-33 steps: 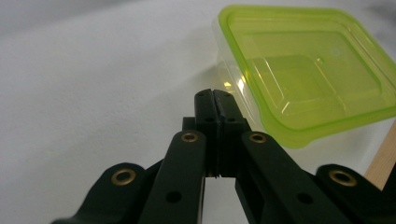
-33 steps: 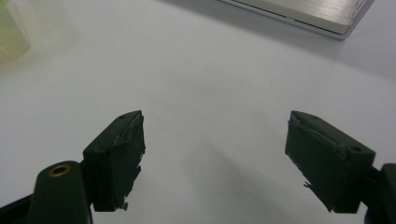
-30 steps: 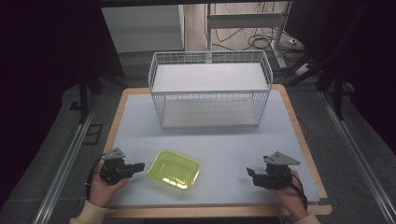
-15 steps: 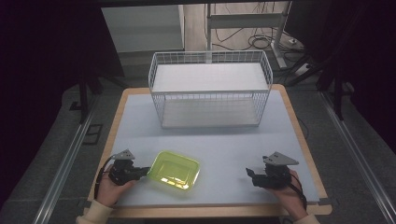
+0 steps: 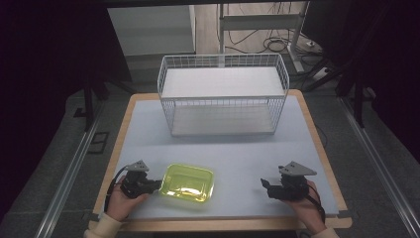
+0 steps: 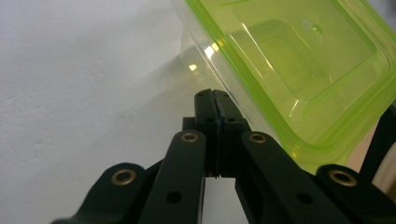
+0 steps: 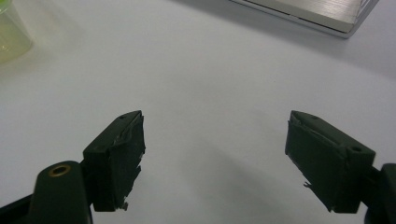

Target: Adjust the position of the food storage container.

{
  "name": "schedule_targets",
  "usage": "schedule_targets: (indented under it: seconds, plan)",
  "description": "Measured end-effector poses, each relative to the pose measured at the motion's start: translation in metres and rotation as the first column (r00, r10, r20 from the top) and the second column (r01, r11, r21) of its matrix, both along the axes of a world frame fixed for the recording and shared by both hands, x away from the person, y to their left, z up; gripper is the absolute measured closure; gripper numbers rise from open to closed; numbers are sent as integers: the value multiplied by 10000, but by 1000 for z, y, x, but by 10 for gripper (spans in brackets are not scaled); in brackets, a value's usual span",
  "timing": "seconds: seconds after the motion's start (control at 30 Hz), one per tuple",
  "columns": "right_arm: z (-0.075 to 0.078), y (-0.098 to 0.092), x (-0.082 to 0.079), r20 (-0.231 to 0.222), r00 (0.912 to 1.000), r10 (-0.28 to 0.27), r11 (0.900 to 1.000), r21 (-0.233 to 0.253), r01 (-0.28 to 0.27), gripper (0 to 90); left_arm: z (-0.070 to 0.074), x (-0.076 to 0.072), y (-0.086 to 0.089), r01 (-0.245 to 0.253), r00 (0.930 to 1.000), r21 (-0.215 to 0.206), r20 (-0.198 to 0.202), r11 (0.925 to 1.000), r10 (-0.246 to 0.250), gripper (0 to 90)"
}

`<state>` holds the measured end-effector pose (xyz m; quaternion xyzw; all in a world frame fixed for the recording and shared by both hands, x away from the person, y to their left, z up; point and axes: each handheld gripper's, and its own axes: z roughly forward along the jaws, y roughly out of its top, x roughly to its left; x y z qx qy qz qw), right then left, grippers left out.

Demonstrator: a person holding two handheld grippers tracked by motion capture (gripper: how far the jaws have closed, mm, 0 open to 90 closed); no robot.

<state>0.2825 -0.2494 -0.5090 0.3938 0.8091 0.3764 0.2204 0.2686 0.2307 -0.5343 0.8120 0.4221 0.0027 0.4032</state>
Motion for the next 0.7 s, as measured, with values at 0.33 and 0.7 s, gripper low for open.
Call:
schedule_targets:
  seconds: [0.33,0.7]
  plan:
    - [0,1,0,-3,10000,-5,10000,39,5,201,3,1,-13,15,10000,167,-73,9999,-14,895]
    - [1,1,0,8,10000,6,10000,40,-6,201,4,3,-29,173,9996,329,-238,9993,-165,894]
